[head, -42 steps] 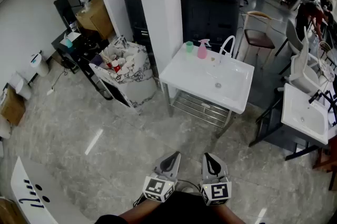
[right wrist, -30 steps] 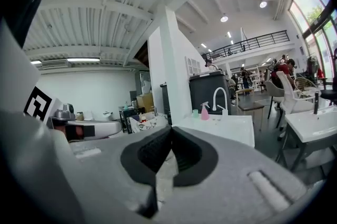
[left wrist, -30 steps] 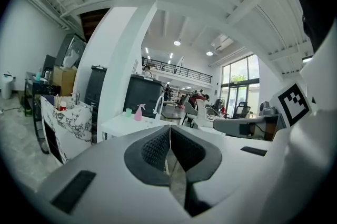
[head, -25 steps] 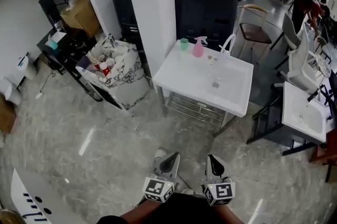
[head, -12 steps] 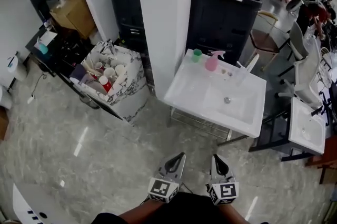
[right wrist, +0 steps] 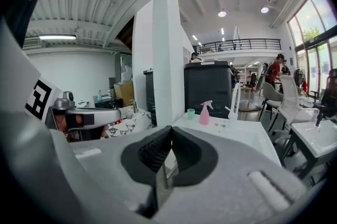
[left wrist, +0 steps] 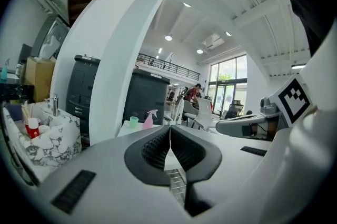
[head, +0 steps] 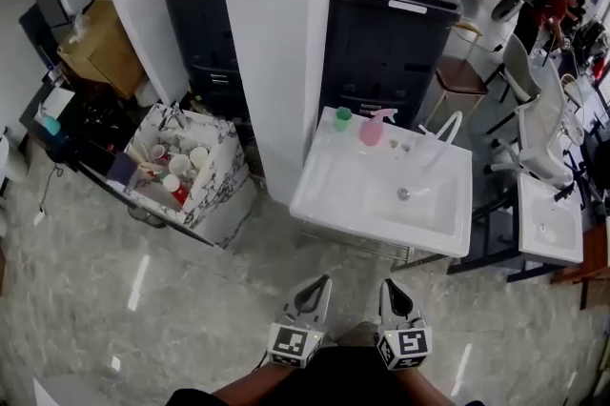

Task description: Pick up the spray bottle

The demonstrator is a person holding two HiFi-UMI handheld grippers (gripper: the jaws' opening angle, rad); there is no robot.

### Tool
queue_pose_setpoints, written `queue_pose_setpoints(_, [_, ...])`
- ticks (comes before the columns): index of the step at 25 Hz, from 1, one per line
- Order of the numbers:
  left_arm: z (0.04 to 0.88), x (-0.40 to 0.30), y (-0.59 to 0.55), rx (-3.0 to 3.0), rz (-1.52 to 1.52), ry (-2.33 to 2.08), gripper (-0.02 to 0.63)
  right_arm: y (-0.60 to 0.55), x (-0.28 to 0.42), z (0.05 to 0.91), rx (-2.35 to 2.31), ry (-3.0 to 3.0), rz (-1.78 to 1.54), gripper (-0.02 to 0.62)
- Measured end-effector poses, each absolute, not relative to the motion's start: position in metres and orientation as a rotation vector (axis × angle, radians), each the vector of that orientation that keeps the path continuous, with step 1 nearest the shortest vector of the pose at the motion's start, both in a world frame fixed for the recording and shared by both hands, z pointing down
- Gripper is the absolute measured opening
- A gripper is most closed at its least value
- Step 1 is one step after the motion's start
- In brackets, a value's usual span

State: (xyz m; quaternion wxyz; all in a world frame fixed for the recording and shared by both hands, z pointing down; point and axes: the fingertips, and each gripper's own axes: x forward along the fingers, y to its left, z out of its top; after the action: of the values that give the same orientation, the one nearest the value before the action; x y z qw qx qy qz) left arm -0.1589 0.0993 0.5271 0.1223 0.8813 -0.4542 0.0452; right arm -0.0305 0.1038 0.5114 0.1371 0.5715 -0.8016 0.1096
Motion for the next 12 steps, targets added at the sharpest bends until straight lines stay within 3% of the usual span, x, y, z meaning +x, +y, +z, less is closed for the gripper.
queue_pose_setpoints(12, [0.535,-0.138,0.038,2.541,0.104,-1.287,0.017,0.035,-0.003,0.523,1.746,-2.284,0.348,-0.002])
